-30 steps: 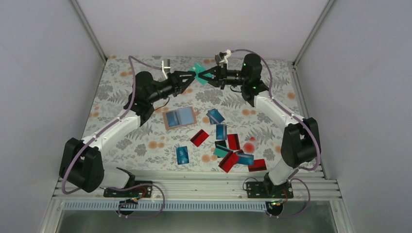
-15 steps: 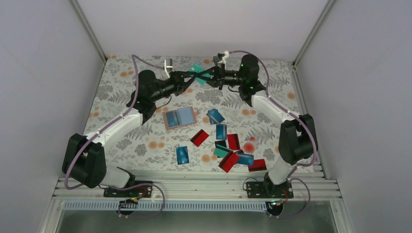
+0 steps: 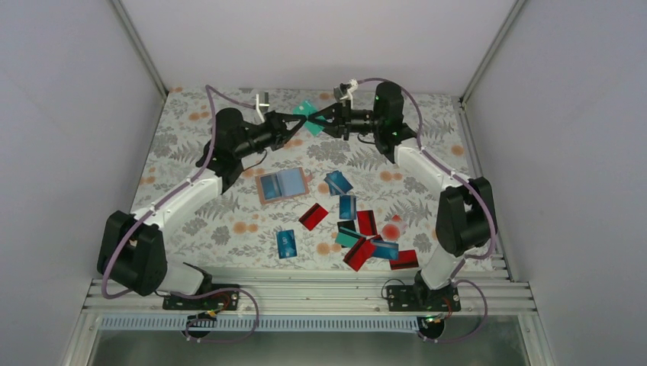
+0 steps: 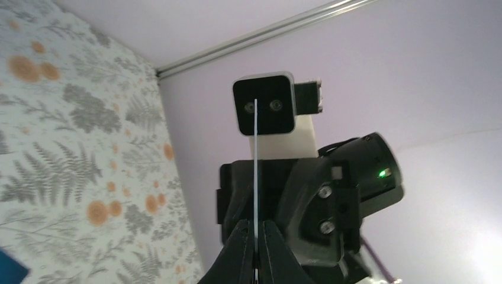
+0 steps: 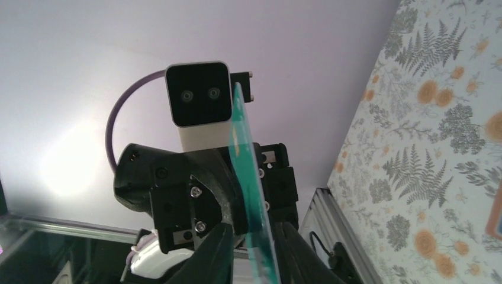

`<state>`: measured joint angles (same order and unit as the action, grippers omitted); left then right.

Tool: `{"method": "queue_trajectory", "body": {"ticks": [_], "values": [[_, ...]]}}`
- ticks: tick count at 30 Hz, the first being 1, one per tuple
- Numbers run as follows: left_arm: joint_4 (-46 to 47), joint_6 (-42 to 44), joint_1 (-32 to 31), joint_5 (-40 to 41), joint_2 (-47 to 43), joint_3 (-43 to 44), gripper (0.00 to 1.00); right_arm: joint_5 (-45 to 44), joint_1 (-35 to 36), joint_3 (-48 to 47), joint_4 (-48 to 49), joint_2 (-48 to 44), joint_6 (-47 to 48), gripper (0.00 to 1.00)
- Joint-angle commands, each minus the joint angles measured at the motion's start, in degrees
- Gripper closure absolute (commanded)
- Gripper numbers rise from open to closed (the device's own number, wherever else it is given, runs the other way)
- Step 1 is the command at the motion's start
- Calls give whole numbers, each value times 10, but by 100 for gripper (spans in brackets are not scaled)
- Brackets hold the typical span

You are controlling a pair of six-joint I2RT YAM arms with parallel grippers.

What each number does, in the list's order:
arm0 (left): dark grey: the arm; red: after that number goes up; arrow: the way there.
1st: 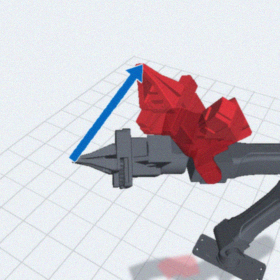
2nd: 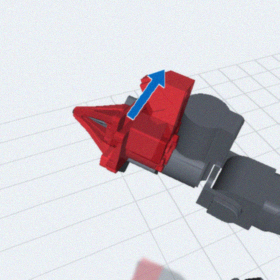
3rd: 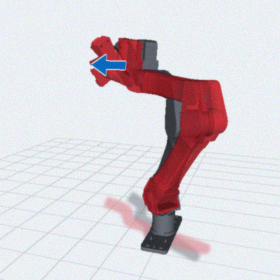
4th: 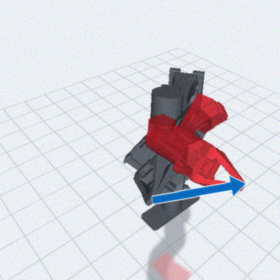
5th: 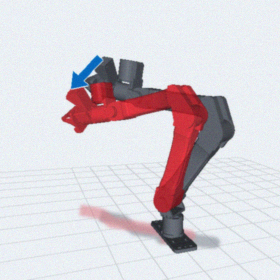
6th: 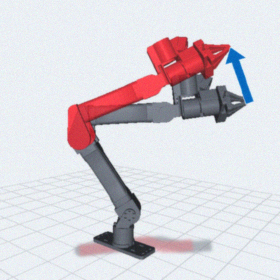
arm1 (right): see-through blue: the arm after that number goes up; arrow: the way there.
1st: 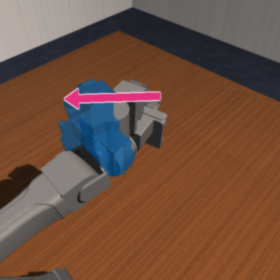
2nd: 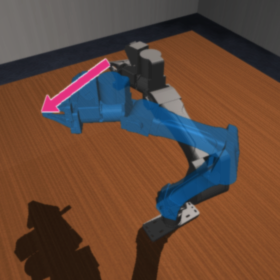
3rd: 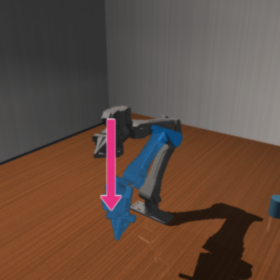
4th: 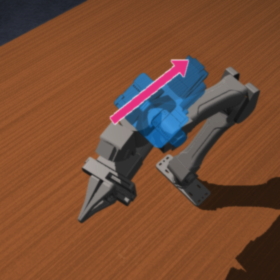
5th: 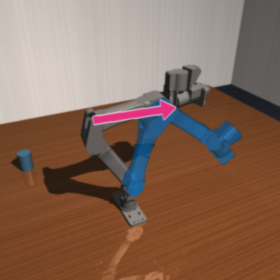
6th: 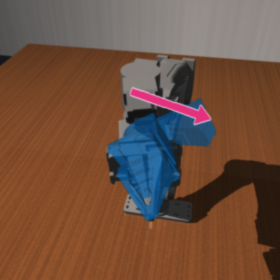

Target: Put the credit cards into the card holder

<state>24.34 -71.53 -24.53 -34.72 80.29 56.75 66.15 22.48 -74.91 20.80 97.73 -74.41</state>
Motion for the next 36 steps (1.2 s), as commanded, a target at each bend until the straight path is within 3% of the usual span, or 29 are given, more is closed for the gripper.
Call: {"method": "queue_trajectory", "body": {"ticks": [1, 5, 10, 18, 25, 29, 36], "values": [[-102, 88, 27, -11, -31, 16, 98, 6, -9, -52, -170, 19, 148, 74], [-187, 153, 77, -28, -75, -24, 98, 7, -27, -26, -205, 20, 190, 52], [-296, 270, 135, -49, -99, -66, 98, -18, -28, -19, -292, 41, 283, 42], [-339, 378, 183, -89, -65, -124, 98, -106, -8, -27, -424, 92, 411, 42], [-330, 421, 183, -89, -18, -137, 98, -159, 38, -64, -470, 143, 448, 43], [-343, 447, 184, -74, 17, -132, 98, -293, 59, -127, -563, 181, 487, 44], [-339, 468, 184, -76, 55, -127, 98, -391, 82, -194, -627, 226, 528, 45]]}}
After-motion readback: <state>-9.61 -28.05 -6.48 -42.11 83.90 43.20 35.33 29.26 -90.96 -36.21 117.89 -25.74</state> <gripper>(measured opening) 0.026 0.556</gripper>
